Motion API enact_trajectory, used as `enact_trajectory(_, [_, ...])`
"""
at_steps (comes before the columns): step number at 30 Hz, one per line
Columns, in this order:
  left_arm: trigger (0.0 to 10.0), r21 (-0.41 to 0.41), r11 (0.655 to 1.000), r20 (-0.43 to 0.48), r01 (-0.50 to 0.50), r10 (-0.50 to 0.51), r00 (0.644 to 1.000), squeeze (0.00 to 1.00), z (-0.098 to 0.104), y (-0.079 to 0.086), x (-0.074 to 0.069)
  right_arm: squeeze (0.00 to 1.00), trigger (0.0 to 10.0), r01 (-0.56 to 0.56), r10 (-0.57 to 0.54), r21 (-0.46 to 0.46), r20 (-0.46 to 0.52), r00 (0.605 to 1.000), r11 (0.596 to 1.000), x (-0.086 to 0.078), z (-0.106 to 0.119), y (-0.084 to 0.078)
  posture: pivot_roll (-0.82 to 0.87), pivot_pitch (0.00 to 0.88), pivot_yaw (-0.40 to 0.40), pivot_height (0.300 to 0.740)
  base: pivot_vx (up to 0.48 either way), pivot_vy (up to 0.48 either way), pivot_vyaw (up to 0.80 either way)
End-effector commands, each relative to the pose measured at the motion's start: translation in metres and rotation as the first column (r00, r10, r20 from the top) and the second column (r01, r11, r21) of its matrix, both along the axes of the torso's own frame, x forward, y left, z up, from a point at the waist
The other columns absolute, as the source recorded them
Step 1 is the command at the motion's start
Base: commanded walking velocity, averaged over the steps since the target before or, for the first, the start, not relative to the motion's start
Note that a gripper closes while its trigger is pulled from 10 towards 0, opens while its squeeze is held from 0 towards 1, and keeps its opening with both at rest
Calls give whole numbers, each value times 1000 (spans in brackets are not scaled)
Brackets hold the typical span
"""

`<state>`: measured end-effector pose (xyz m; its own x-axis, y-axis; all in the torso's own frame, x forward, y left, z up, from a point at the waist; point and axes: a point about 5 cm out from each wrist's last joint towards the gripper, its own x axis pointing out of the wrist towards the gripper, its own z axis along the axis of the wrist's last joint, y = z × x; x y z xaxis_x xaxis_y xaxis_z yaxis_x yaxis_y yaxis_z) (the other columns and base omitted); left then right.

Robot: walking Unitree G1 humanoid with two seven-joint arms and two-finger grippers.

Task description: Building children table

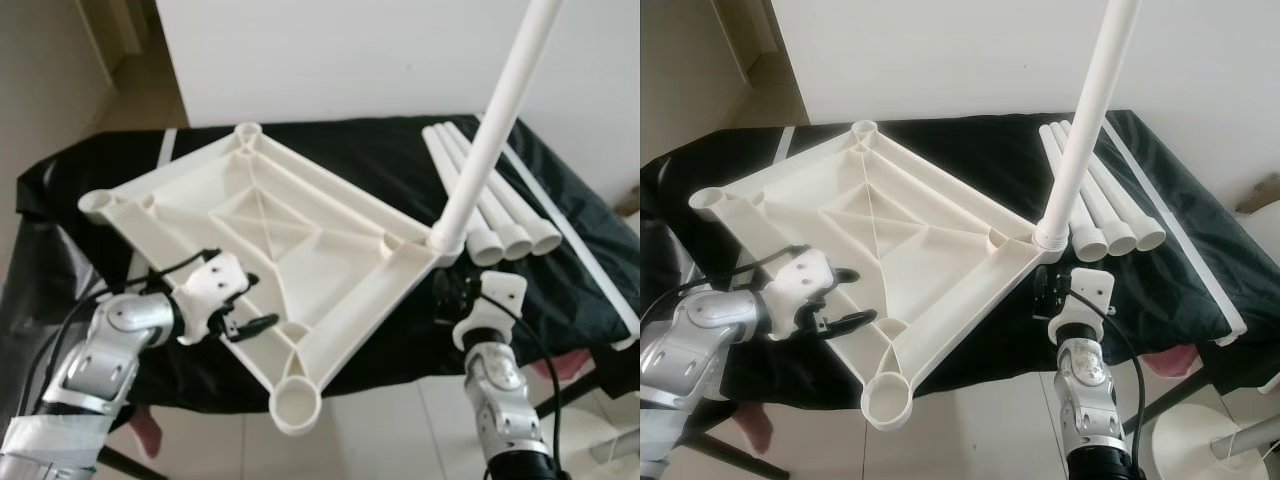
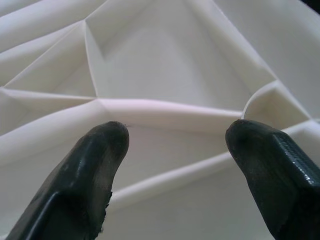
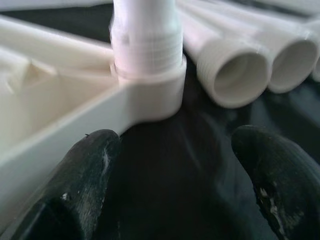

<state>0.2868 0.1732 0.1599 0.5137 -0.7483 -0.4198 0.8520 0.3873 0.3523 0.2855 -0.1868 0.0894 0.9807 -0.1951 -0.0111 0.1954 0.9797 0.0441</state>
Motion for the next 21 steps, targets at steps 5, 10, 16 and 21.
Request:
enact_trajectory(5, [10000,24,1000,-26,2,-1,1000,0,-5,7,-6,0,10000,3,-1,45,-54,999,999,3,-7,1,-20,41,-19,740,0,0,0])
enact_trajectory(10, [10000,18,1000,-62,10,-9,998,0,-11,4,-13,0,10000,-53,56,52,-66,996,997,11,-4,8,-16,41,-22,740,0,0,0])
enact_trajectory(16, [10000,-12,1000,-80,26,-27,996,0,-16,-7,-22,0,10000,-130,133,41,-63,989,991,22,2,13,-11,41,-27,740,0,0,0])
enact_trajectory(21, [10000,-42,998,-83,36,-40,996,0,-18,-18,-26,0,10000,-180,181,32,-64,981,983,32,6,16,-10,38,-28,740,0,0,0])
